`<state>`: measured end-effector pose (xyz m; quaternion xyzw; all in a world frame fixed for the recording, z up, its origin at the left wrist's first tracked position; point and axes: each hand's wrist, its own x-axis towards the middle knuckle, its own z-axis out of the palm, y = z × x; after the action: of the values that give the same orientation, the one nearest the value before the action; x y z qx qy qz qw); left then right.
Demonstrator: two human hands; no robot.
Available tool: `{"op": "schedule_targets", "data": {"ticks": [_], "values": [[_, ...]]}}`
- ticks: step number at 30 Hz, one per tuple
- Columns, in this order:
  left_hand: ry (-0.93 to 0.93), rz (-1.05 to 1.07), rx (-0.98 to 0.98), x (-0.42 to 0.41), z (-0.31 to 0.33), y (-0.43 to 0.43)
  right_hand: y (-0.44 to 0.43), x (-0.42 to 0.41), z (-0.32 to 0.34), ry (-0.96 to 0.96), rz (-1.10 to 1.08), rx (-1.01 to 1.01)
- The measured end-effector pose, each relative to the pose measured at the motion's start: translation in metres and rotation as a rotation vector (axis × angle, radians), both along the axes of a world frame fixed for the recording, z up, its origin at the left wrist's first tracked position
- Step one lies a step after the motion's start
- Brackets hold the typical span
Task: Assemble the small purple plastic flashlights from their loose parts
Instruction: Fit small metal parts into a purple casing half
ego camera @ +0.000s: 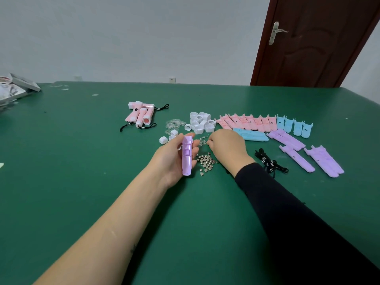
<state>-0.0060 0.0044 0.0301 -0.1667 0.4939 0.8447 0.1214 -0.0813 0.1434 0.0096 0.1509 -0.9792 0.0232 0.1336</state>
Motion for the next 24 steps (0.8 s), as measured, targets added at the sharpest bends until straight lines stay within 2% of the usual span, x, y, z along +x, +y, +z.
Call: {"op": "schedule_targets", "data": {"ticks": [3, 5, 6, 8, 11, 13, 16, 24], "values": [[-0.002, -0.003, -0.006, 0.0, 0.0, 0.001, 0.004, 0.001, -0.003, 0.023, -0.019, -0.004], [-0.003, -0.006, -0.008, 0.0, -0.001, 0.0, 0.008, 0.003, -0.003, 0.044, -0.036, -0.087], [-0.001, -0.009, -0.005, 0.0, -0.001, 0.0, 0.011, 0.004, -0.001, 0.055, -0.027, -0.196], [0.01, -0.015, 0.001, -0.001, -0.001, -0.001, 0.018, 0.008, 0.006, 0.007, 0.017, -0.541], [0.033, -0.016, -0.053, 0.0, -0.001, 0.0, 0.026, 0.023, 0.017, -0.309, 0.138, -1.155], [0.075, -0.021, -0.109, 0.001, -0.003, 0.003, 0.031, 0.035, 0.014, -0.508, 0.208, -1.341], [0.127, -0.028, -0.187, 0.002, -0.005, 0.008, 0.034, 0.047, 0.007, -0.591, 0.249, -1.374], [0.138, -0.045, -0.158, 0.005, -0.003, 0.007, 0.03, 0.052, 0.005, -0.52, 0.275, -1.312]]}}
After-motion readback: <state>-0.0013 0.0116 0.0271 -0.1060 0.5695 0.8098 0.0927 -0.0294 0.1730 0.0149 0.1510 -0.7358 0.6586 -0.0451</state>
